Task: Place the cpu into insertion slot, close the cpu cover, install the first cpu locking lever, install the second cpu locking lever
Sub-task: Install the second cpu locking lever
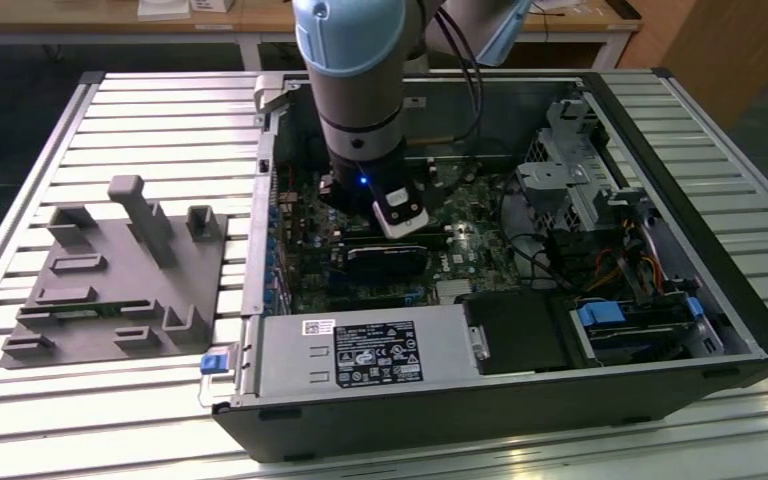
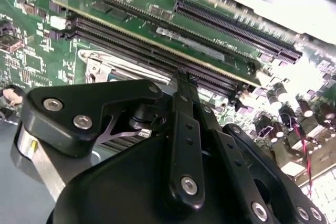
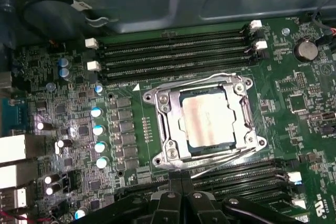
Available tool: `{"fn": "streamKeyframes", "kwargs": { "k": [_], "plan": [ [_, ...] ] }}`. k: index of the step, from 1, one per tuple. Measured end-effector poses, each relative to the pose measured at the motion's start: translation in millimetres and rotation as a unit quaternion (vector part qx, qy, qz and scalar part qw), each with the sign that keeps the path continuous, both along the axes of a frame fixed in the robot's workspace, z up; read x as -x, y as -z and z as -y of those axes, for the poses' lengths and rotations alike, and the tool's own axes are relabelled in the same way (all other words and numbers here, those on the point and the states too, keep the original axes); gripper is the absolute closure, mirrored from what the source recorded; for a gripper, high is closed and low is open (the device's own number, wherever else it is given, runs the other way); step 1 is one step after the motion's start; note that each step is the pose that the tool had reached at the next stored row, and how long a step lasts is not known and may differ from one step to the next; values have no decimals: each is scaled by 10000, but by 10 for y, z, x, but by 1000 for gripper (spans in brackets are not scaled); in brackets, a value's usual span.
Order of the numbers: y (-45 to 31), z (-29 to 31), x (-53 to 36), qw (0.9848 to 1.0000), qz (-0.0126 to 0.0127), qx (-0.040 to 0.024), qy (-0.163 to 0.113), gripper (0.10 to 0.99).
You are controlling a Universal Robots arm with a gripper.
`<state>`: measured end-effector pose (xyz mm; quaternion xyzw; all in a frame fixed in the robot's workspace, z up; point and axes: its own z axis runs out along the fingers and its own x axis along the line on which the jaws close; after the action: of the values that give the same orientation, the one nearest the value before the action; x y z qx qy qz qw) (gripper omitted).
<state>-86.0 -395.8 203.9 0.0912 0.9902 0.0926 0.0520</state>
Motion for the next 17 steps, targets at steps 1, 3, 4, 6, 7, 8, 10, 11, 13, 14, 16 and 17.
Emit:
{"fn": "streamKeyframes", "kwargs": {
  "k": [1, 3, 4, 6, 7, 8, 10, 11, 13, 14, 16, 17],
  "plan": [
    [5, 9, 1, 10000, 0, -26, 0, 980],
    [15, 26, 6, 10000, 0, -89, -1, 980],
    [21, 35, 11, 9999, 0, -121, 0, 980],
    [33, 42, 26, 9998, 0, -185, -1, 980],
    [39, 43, 35, 9998, 0, -218, -3, 980],
    [44, 44, 44, 9997, 0, -250, -7, 980],
    [55, 44, 58, 9996, 0, -299, -15, 980],
    [62, 43, 61, 9995, 0, -312, -21, 980],
    [74, 42, 69, 9995, 0, -317, -33, 980],
    [79, 41, 74, 9995, -1, -316, -40, 980],
    [87, 37, 85, 9995, -1, -317, -53, 980],
    [90, 34, 88, 9995, -2, -318, -57, 980]
  ]
}}
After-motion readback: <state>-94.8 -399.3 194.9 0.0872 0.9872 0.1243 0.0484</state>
